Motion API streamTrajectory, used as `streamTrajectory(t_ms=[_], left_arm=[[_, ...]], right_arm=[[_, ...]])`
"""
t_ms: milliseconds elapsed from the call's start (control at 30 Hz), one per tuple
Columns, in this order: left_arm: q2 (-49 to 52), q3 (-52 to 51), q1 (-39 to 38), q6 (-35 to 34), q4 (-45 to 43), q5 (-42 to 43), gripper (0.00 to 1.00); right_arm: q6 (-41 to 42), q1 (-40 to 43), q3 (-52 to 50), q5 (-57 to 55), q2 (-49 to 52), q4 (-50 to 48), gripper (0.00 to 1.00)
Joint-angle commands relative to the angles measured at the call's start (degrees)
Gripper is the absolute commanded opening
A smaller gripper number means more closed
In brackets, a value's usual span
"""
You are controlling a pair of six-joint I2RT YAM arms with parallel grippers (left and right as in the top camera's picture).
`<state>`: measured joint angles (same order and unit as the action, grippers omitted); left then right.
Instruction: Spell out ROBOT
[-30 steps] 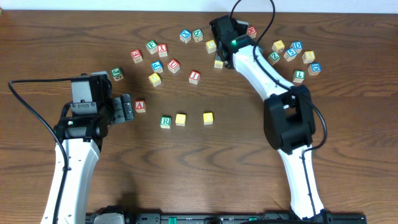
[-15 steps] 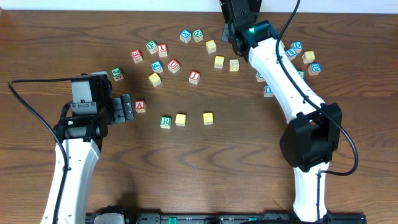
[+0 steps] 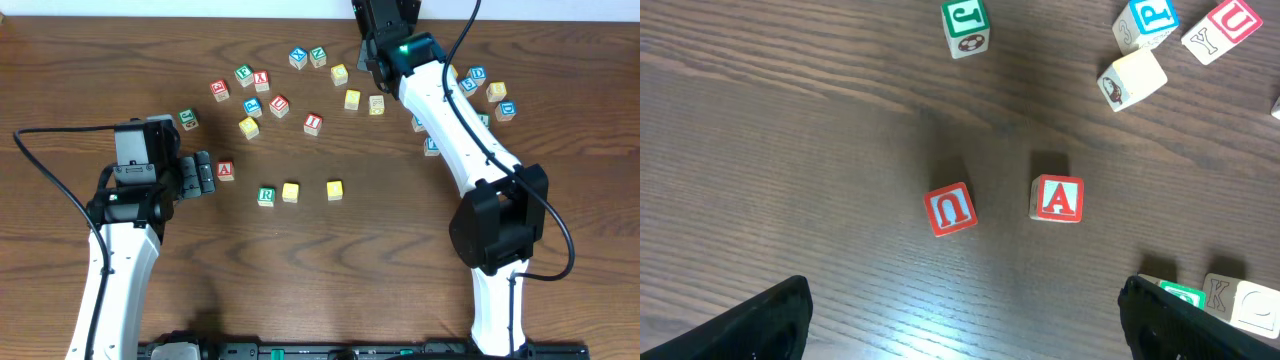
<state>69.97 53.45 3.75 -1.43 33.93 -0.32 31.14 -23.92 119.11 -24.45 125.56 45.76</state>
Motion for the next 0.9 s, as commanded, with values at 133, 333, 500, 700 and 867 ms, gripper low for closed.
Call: streamTrajectory(t_ms=[133, 333, 500, 700, 867], left_arm=[[0.02, 1.64, 0.26, 0.31, -0.15, -0.09, 0.96], [0.02, 1.64, 0.26, 0.31, -0.15, -0.09, 0.96], [0.02, 1.64, 0.26, 0.31, -0.13, -0.09, 0.96], [0.02, 1.64, 0.26, 0.31, -0.13, -0.09, 0.96], [0.02, 1.64, 0.26, 0.31, -0.13, -0.09, 0.96]], right_arm=[[-0.57, -0.02, -0.31, 0.24, 1.22, 4.26, 0.3], [-0.57, -0.02, -0.31, 1.7, 1.22, 9.35, 0.06], [-0.57, -0.13, -0.31, 2.14, 1.22, 9.38, 0.01], [-0.57, -0.17, -0.39, 2.29, 1.22, 10.47, 0.01], [-0.55, -0.17, -4.35, 2.38, 1.22, 9.84, 0.01]])
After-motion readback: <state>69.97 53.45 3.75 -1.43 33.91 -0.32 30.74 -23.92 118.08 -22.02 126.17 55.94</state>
